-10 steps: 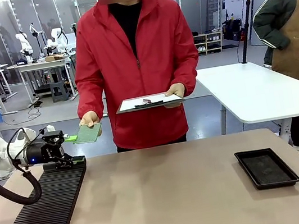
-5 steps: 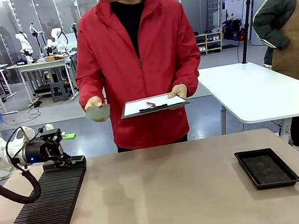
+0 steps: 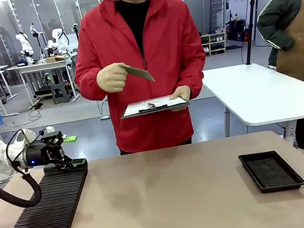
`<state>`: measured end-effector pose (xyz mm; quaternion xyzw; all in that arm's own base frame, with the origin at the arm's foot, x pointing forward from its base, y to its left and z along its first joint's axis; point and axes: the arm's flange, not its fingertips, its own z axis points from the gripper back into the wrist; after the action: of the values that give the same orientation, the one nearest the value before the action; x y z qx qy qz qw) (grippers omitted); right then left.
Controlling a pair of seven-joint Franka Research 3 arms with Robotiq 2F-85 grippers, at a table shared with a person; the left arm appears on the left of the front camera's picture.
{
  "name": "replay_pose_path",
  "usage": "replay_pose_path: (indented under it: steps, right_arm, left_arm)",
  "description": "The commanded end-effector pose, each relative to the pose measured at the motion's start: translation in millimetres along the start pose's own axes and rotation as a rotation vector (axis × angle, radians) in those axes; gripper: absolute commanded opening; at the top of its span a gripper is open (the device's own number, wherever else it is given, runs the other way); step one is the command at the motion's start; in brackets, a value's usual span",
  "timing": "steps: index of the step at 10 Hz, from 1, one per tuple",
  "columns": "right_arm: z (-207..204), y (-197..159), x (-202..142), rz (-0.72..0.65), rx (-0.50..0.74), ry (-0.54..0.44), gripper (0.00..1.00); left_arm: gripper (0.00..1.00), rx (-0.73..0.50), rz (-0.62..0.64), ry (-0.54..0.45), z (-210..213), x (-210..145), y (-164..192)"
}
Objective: Inspect the PCB.
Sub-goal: Pick up the Blank PCB that the human is holding.
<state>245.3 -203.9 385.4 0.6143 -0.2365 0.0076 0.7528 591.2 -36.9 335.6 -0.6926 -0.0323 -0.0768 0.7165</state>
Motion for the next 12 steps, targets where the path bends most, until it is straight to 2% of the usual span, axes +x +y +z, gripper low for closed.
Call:
replay_pose_path:
  steps: [1, 6, 8, 9, 12]
  right_arm:
    - [1, 1, 0, -0.001, 0.002, -0.005, 1.00]
    - [1, 1, 0, -0.001, 0.002, -0.005, 1.00]
    - [1, 1, 0, -0.001, 0.002, -0.005, 1.00]
    - [1, 1, 0, -0.001, 0.002, -0.005, 1.00]
    - [1, 1, 0, -0.001, 0.002, -0.005, 1.00]
  left_arm:
    - [1.00, 0.000, 0.001, 0.001, -1, 0, 0]
    - [1.00, 0.000, 0.000, 0.000, 0, 0, 0]
    - [1.00, -0.026, 0.044, -0.011, 24, -35, -26]
    - [1.00, -0.059, 0.054, 0.037, 35, -62, -36]
    - [1.00, -0.046, 0.002, 0.056, 85, -134, -56]
